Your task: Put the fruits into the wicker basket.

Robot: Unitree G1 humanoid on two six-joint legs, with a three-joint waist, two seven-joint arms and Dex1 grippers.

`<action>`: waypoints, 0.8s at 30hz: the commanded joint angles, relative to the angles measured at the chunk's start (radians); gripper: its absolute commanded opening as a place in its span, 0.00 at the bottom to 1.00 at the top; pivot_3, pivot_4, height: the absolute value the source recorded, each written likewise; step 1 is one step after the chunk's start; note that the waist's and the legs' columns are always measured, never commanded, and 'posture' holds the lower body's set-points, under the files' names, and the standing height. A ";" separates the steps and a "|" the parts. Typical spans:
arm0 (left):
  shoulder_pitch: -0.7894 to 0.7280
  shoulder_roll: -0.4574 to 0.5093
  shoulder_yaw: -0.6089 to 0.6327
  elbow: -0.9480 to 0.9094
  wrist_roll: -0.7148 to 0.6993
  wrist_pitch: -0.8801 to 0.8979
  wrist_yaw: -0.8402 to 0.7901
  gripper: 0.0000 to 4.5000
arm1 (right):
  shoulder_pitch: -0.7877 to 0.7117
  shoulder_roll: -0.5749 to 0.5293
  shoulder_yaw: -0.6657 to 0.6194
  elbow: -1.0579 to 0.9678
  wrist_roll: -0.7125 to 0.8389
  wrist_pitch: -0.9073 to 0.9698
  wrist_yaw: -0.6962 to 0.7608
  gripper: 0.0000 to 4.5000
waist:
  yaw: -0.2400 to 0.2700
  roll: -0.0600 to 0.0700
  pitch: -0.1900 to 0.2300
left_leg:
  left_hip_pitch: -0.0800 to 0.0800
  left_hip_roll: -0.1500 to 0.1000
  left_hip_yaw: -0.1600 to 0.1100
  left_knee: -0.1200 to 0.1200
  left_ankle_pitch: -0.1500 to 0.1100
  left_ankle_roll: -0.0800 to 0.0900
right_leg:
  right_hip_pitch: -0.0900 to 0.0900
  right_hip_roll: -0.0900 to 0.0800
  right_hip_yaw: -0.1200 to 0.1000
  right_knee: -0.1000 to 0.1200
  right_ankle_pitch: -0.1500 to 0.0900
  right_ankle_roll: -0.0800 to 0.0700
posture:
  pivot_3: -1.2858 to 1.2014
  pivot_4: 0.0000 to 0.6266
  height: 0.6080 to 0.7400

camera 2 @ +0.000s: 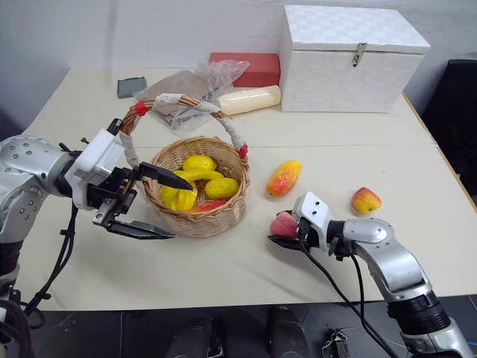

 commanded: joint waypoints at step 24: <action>0.154 0.056 0.258 -0.071 -0.116 0.108 0.171 1.00 | -0.505 0.376 0.052 -0.058 0.276 0.376 -0.216 0.99 | -0.003 -0.001 -0.001 | -0.014 0.008 0.001 0.003 0.000 -0.003 | -0.015 0.006 0.002 0.009 -0.001 -0.002 | 0.52 0.24 1.00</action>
